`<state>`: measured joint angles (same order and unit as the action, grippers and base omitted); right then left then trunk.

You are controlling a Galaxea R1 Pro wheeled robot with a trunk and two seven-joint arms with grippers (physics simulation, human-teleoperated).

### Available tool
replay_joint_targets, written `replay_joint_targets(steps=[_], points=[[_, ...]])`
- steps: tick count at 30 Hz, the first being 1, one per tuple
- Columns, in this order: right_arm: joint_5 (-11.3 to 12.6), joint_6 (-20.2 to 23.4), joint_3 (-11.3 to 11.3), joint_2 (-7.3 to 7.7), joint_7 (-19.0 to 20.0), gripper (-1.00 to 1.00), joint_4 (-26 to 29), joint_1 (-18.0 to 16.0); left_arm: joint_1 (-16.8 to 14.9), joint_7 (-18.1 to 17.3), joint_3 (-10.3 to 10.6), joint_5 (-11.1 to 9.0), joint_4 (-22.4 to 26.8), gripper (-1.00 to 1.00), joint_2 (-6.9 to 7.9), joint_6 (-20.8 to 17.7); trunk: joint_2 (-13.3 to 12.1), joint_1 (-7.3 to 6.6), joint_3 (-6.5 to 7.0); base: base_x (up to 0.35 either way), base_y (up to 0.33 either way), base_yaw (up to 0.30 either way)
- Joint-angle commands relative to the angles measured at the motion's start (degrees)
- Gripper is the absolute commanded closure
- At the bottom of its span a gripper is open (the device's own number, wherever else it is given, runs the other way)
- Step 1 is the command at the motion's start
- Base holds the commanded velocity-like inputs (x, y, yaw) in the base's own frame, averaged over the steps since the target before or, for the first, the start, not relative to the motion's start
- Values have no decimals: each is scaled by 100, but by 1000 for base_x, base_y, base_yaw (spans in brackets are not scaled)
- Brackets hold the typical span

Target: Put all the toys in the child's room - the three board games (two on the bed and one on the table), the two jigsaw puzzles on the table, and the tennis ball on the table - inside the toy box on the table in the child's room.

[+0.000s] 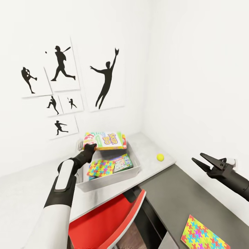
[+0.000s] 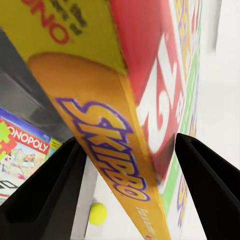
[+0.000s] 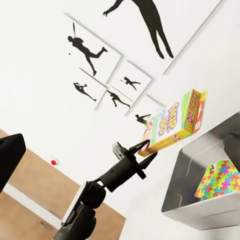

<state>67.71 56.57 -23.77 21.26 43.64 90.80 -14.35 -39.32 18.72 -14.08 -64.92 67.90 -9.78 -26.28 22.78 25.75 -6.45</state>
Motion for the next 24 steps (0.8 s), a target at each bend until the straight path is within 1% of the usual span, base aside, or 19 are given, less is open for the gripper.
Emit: replay_joint_targets(steps=[1, 6, 13, 15, 19, 24], points=[[-12, 26, -5, 1, 22, -100, -1, -6, -7, 93, -16, -83, 11, 100, -7, -18, 14, 4, -22, 0, 0, 0], [-12, 29, -5, 1, 22, -100, -1, -6, 1, 329, -16, -82, 13, 100, 0, -18, 14, 4, -68, 0, 0, 0], [-12, 30, -5, 1, 22, -100, -1, -6, 3, 418, -16, -82, 6, 100, 50, -18, 14, 4, -132, 0, 0, 0], [-12, 30, -5, 1, 22, -100, -1, -6, 3, 505, -14, -84, 5, 100, 58, -18, 14, 4, -150, 0, 0, 0], [-12, 30, -5, 1, 22, -100, -1, -6, 4, 645, -9, -91, 4, 100, 62, -16, 14, 4, -187, 0, 0, 0], [-12, 30, -5, 1, 22, -100, -1, -6, 4, 699, -2, -105, 4, 100, 57, -17, 14, 4, -233, 0, 0, 0]])
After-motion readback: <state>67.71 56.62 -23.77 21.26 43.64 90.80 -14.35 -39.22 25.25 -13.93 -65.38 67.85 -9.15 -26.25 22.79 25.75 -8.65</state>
